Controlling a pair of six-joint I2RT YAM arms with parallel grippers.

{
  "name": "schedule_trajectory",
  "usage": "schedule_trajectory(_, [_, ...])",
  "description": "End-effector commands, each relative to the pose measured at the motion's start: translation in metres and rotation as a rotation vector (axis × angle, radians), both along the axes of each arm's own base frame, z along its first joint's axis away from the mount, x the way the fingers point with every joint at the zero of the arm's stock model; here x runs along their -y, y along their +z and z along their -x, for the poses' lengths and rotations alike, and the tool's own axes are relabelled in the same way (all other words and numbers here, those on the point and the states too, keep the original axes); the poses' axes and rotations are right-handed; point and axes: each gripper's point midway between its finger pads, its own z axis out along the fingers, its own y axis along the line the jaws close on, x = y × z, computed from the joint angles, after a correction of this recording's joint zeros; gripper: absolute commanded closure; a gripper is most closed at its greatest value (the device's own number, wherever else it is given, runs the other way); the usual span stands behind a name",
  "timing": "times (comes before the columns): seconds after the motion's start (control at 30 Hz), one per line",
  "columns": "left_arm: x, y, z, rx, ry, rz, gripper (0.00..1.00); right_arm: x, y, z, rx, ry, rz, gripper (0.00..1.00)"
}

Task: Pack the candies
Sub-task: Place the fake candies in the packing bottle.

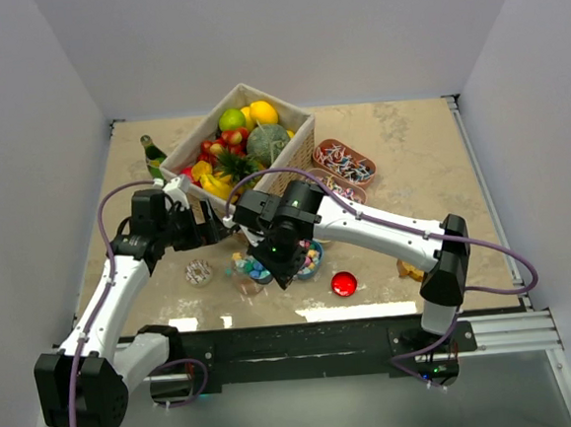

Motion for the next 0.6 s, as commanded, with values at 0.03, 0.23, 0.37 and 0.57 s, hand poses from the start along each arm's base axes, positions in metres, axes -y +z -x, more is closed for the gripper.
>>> schedule_trajectory(0.03, [0.005,0.007,-0.008,0.047,-0.017,0.027,0.00,0.028,0.003,0.021,-0.094,-0.002,0.070,1.00])
schedule_trajectory(0.23, [0.005,0.002,-0.008,0.039,-0.021,0.020,0.00,0.035,0.001,0.028,-0.118,0.001,0.078,1.00])
schedule_trajectory(0.37, [0.005,0.000,-0.009,0.030,-0.019,0.021,0.00,0.036,0.003,0.029,-0.137,-0.002,0.065,1.00])
schedule_trajectory(0.57, [0.005,-0.001,-0.009,0.030,-0.017,0.022,0.00,0.036,0.015,0.017,-0.141,-0.047,0.015,1.00])
